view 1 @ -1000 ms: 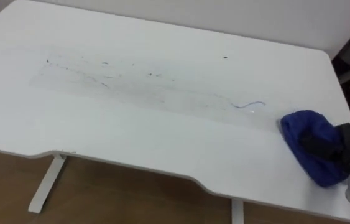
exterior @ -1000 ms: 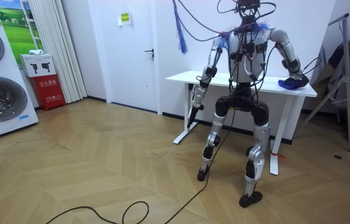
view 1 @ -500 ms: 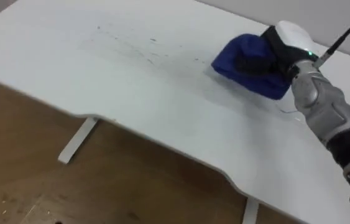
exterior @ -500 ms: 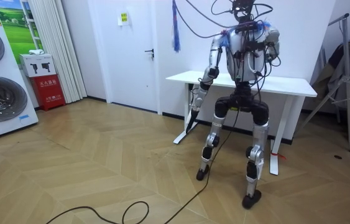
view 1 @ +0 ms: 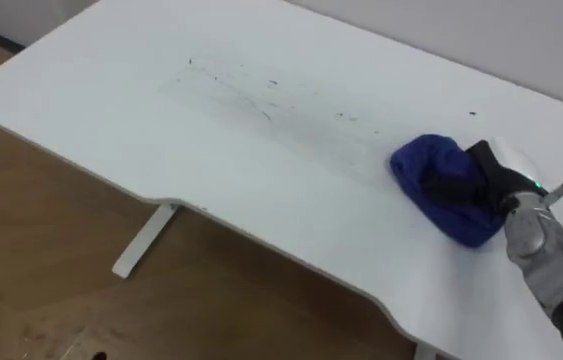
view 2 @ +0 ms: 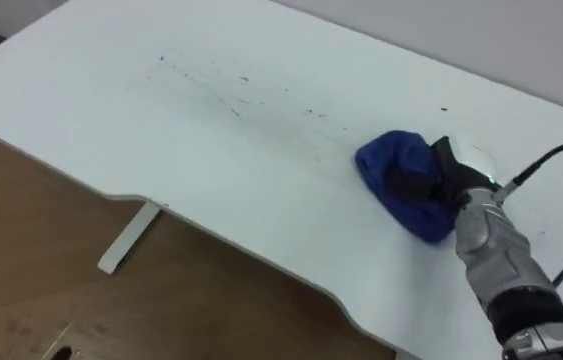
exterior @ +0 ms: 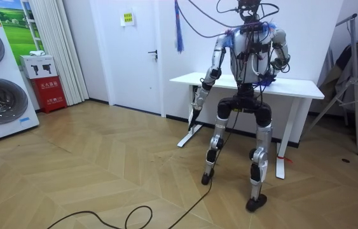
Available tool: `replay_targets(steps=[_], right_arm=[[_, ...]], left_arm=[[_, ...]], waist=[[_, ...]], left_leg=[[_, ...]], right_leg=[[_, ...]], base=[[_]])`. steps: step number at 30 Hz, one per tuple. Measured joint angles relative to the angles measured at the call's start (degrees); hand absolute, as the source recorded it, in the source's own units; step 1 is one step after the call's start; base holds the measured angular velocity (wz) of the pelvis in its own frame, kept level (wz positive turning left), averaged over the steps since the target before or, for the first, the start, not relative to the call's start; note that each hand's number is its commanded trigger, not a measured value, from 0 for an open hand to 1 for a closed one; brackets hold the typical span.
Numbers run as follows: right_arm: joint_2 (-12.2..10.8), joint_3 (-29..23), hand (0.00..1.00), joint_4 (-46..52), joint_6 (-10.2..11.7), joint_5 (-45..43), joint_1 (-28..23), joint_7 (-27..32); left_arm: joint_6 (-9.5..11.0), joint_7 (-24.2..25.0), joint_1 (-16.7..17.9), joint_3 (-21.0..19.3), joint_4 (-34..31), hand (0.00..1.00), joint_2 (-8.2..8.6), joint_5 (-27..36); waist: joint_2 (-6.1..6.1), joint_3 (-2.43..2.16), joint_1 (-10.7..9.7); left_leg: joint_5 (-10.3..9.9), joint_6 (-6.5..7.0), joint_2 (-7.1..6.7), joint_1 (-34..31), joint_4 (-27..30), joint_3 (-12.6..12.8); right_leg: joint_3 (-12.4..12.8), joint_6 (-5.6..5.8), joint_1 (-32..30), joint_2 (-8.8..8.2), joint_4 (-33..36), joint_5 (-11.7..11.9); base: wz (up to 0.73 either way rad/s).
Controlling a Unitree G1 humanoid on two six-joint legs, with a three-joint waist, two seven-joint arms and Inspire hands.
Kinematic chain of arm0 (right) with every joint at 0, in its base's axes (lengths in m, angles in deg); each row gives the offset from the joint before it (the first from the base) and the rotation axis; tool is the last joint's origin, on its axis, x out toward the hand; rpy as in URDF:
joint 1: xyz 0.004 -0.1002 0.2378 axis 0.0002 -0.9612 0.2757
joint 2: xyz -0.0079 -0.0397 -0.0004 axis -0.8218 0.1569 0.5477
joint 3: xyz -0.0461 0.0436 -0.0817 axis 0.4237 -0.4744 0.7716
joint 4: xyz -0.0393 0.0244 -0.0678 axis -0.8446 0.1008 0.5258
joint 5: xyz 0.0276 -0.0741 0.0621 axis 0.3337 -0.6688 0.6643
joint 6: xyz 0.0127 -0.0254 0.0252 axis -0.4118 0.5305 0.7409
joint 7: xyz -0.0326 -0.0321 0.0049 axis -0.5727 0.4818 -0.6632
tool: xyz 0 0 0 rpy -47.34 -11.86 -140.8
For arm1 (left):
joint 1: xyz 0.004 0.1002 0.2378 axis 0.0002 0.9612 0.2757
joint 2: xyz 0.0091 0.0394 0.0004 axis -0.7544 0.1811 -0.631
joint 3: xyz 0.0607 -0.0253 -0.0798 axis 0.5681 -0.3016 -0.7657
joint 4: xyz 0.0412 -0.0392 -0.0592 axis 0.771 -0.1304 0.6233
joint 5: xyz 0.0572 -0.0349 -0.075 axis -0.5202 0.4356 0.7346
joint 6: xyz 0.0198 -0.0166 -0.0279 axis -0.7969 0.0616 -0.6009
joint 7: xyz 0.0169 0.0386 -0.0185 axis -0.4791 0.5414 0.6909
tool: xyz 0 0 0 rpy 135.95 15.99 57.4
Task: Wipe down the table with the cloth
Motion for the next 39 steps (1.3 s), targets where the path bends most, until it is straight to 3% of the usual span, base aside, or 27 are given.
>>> replay_targets(steps=[3,8,10,12,14,17,18,19,20,21,24,28,31,34,35,37,38,39], right_arm=[[-0.02,1.87,1.00,-1.09,0.10,0.89,4.16,-0.24],[0.01,1.68,1.00,-2.20,0.10,0.79,4.57,-0.15],[0.03,-0.45,1.00,-1.93,0.83,0.09,2.07,-0.10],[0.02,-5.79,1.00,0.67,1.76,-0.47,-4.99,0.44],[0.01,-9.79,1.00,3.71,3.77,0.14,-11.58,1.80],[-0.05,-15.45,1.00,4.88,6.98,1.35,-18.96,2.78],[-0.14,-17.63,1.00,4.66,7.53,1.37,-21.16,2.87],[-0.13,-18.69,1.00,4.74,7.69,1.21,-22.39,3.15],[0.15,-20.60,1.00,4.75,7.86,0.92,-24.06,3.79],[0.41,-22.10,1.00,3.74,7.98,0.87,-24.89,4.51],[1.90,-23.29,1.00,-0.44,8.30,3.15,-25.72,5.21],[2.00,-25.42,1.00,-2.84,7.91,4.21,-26.27,4.75],[1.98,-25.38,1.00,-2.36,7.39,4.11,-26.50,4.51],[2.01,-24.74,1.00,-1.97,5.77,3.71,-25.12,4.38],[2.03,-24.33,1.00,-1.85,4.73,3.12,-23.74,4.38],[2.06,-23.10,1.00,0.68,2.63,1.89,-23.14,4.30],[2.10,-22.29,1.00,3.14,1.62,0.08,-23.13,4.04],[2.14,-20.42,1.00,5.35,1.07,-1.85,-22.79,3.93]], left_arm=[[-0.02,1.10,-0.36,0.58,-0.01,0.00,-0.02,-0.17],[0.03,2.17,1.64,0.55,0.00,0.00,-0.24,-0.58],[0.01,2.27,3.29,0.49,0.03,0.00,-0.23,-0.57],[0.04,2.31,5.50,-0.07,-0.01,0.00,-0.18,-0.05],[0.05,2.23,6.52,-0.50,0.00,0.00,0.05,0.02],[0.21,2.13,7.64,-0.85,0.03,0.00,0.29,-0.61],[0.73,2.09,7.99,-2.37,0.00,0.00,0.44,-0.60],[1.06,1.91,7.99,-3.09,-0.02,0.00,0.49,-0.61],[1.66,1.81,8.06,-3.99,-0.41,0.00,0.49,-0.61],[2.10,1.76,8.26,-4.42,-1.19,0.00,0.45,-0.58],[3.43,1.23,8.14,-4.71,-1.57,0.00,0.30,-0.71],[3.61,0.91,8.16,-4.70,-1.39,0.00,0.42,-3.11],[3.52,0.83,8.82,-4.68,-1.34,0.00,0.56,-3.31],[3.02,0.84,9.91,-4.44,-1.21,0.00,1.22,-3.13],[2.60,0.89,10.14,-4.37,-1.18,0.00,1.88,-3.06],[2.47,1.07,10.38,-3.82,-1.10,0.00,2.55,-3.30],[2.46,1.09,10.60,-3.59,-1.02,0.00,2.92,-3.08],[2.31,1.13,10.83,-3.47,-0.99,0.00,3.08,-2.80]], waist=[[-0.06,-0.01,0.37],[-0.22,-0.01,0.60],[0.00,-0.02,-0.46],[0.32,-0.20,-1.92],[1.04,-0.08,-3.55],[2.96,-1.24,-7.28],[3.61,-1.60,-8.60],[3.32,-1.74,-9.22],[3.84,-2.46,-10.32],[4.23,-2.56,-11.48],[3.58,-2.50,-13.56],[2.10,-2.31,-14.83],[1.29,-1.85,-13.97],[1.54,-1.65,-13.47],[1.84,-1.38,-13.35],[2.33,-1.07,-12.25],[2.02,-0.72,-11.20],[2.12,-0.73,-10.08]], left_leg=[[0.08,-0.18,0.16,-2.90,1.33,0.80],[0.26,-0.48,0.13,-4.26,1.97,0.95],[0.35,-0.52,-0.02,-3.95,2.18,0.43],[0.34,-0.51,-0.27,-3.19,2.23,-0.15],[0.31,-0.49,-0.23,-2.64,2.27,0.09],[0.23,-0.44,-0.24,-0.49,1.97,0.36],[0.23,-0.45,-0.23,0.66,1.75,0.69],[0.23,-0.45,-0.20,1.04,1.62,0.85],[0.22,-0.46,-0.17,1.73,1.41,1.32],[0.23,-0.45,-0.23,2.79,1.04,1.65],[0.06,-0.71,-0.21,4.72,0.07,2.18],[0.13,-0.51,-0.19,4.80,0.20,2.31],[0.00,-0.29,-0.20,5.09,0.15,2.77],[-0.10,-0.38,-0.18,5.44,-0.28,3.01],[-0.14,-0.44,-0.18,5.42,-0.31,2.98],[-0.22,-0.57,-0.18,5.42,-0.40,2.99],[-0.22,-0.56,-0.19,5.23,-0.70,2.99],[-0.23,-0.57,-0.19,5.00,-0.70,2.91]], right_leg=[[-0.22,0.14,-2.65,0.00,-0.15,0.08],[-1.08,0.75,-3.40,0.02,-0.82,0.31],[-1.81,0.80,-2.52,0.02,-0.92,0.31],[-2.27,0.85,-1.44,-0.08,-0.87,0.28],[-2.20,0.93,-0.96,-0.12,-0.90,0.23],[-2.03,1.11,0.92,-0.17,-0.94,0.12],[-1.78,1.43,1.78,-0.21,-1.03,-0.13],[-1.56,1.44,1.91,-0.21,-1.01,-0.19],[-0.88,1.42,2.14,-0.26,-0.99,-0.32],[0.28,1.41,2.62,-0.30,-0.92,-0.58],[2.42,1.26,2.68,-0.23,-0.68,-0.77],[2.68,1.01,2.68,-0.22,-0.74,-0.49],[3.29,1.03,2.76,-0.17,-0.93,-0.30],[3.80,1.05,2.68,-0.13,-0.87,-0.31],[3.80,1.04,2.61,-0.11,-0.84,-0.31],[4.03,1.04,2.36,-0.06,-0.85,-0.31],[4.04,1.05,2.14,-0.06,-0.85,-0.32],[4.06,1.05,1.82,-0.05,-0.87,-0.32]], base=[[-0.18],[-0.03],[0.14],[0.13],[-0.02],[-0.06],[-0.10],[-0.19],[-0.20],[-0.26],[-0.32],[-0.06],[-0.08],[-0.05],[-0.05],[-0.06],[-0.04],[0.00]])
